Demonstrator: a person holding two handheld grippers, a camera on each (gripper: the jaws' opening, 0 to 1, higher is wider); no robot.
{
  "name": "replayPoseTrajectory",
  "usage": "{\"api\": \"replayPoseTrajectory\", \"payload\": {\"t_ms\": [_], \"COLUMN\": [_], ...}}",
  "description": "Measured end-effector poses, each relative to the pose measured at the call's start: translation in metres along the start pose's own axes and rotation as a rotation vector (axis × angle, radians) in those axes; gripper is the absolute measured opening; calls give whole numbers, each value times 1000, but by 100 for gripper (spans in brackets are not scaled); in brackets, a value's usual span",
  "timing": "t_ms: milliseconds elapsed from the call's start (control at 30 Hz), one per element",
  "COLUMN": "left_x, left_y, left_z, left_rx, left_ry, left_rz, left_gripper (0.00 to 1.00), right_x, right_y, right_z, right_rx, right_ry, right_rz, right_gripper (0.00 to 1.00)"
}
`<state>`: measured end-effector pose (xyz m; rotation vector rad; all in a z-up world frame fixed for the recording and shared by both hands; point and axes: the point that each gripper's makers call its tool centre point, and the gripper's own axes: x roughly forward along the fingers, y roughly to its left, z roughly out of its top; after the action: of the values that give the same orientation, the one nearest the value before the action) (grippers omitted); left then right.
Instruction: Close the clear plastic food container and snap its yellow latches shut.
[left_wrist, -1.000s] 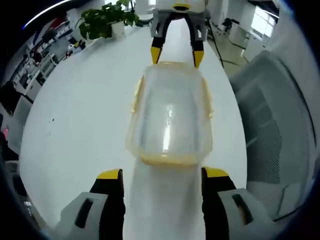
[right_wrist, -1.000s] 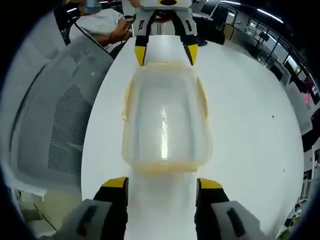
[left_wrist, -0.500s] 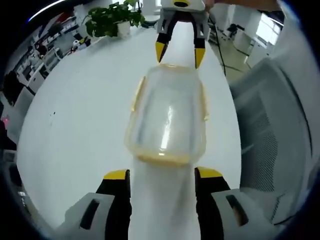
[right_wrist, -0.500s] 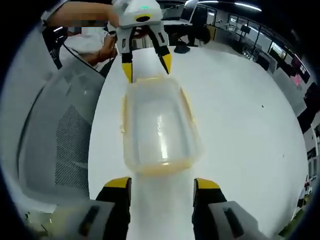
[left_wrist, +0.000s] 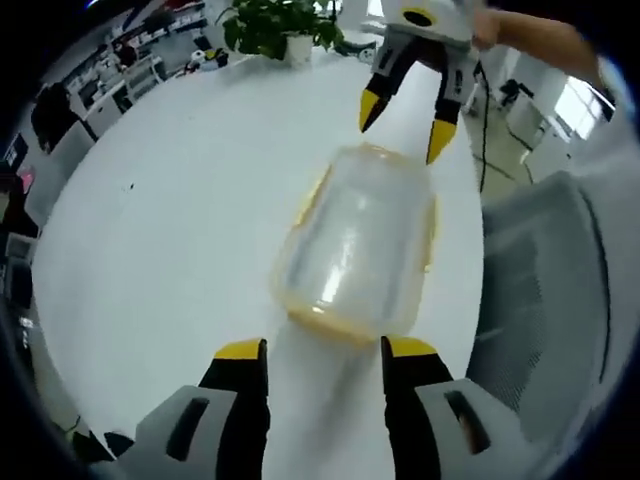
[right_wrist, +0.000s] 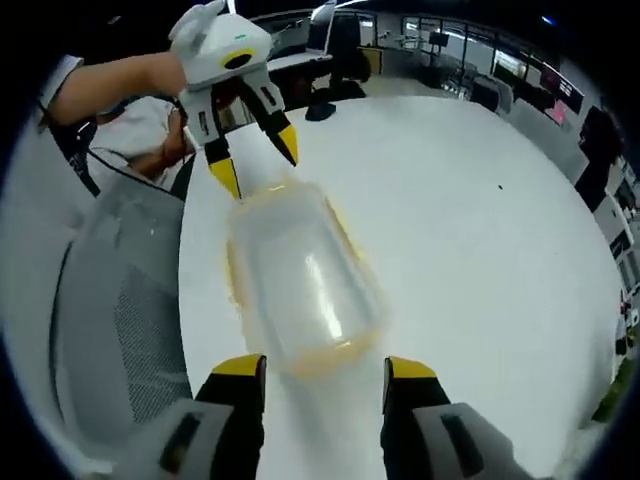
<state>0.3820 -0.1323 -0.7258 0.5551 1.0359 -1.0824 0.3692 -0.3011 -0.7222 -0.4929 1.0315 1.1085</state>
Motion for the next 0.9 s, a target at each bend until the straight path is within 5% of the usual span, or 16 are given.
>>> {"api": "replayPoseTrajectory", "payload": {"t_ms": [167,367,500,900], "left_x": [-3,-1,-2,6], "left_y": [-3,-4,-2,-4], "left_z": [0,7,15,22], "left_rx": [-92,-253,-367,-578], "left_ry": [11,-45,-85,-126], "left_rz": [2,17,39,73], "left_gripper": [43,40,38,42], "right_x": [-5,-1,0,8], "right_y": [2,-3,-9,-10], "right_z": [13,6,-2,-6], "right_rx": [111,189,330,504], "right_ry": [-53,-17,-4,-8], "right_rz": [-22,-85,-140,-191], "right_gripper": [42,36,32,39]}}
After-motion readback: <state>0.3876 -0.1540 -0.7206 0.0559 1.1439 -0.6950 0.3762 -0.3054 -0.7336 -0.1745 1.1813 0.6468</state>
